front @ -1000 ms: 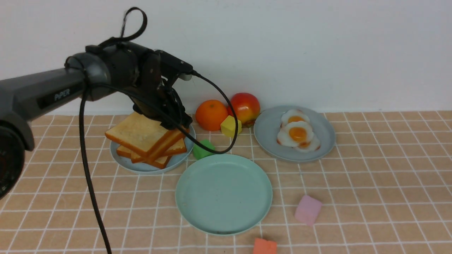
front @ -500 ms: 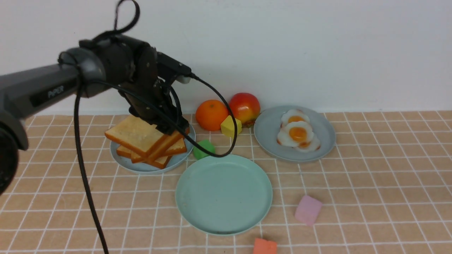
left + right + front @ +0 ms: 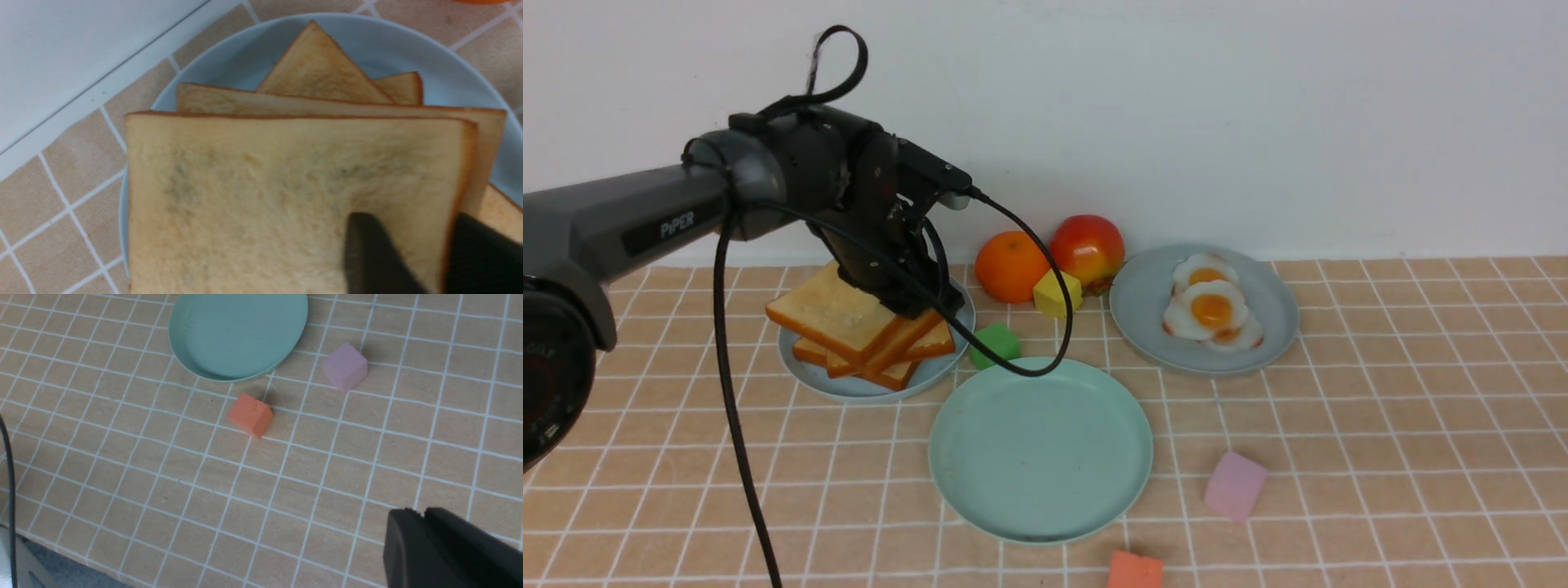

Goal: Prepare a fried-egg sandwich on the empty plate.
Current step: Use the left arm to grab a slice of bread, then use the left arm to put a slice of bread into the empty plate in the middle

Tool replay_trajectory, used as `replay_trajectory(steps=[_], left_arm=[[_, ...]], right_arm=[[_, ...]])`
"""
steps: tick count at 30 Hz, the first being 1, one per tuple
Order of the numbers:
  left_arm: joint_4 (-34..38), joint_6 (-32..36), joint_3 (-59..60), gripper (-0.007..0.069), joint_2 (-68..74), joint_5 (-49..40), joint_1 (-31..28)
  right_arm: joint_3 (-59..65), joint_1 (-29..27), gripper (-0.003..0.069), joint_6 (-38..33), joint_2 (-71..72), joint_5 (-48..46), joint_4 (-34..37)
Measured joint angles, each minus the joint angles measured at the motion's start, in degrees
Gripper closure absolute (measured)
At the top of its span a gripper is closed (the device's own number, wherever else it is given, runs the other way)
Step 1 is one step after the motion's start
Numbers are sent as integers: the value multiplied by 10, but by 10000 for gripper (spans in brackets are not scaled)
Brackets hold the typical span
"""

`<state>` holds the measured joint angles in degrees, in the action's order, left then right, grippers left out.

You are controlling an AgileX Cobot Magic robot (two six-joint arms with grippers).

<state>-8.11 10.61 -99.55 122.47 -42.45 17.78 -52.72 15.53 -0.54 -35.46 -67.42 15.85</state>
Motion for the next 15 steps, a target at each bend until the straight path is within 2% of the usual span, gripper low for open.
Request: replay_trajectory(steps=[1,3,8,15], left_arm=[[3,1,0,536,-5,-5,1],[2,4,1,603,-17,-16,2],[5,-18,2,607,-78,-72,28],[33,-38,46,607,-152,-103,163]], right_arm=[[0,0,584,-4,0,0,1],[0,0,584,-8,0,0,1],[0,0,579,-11,0,0,1],[0,0,573,-23,0,0,2]])
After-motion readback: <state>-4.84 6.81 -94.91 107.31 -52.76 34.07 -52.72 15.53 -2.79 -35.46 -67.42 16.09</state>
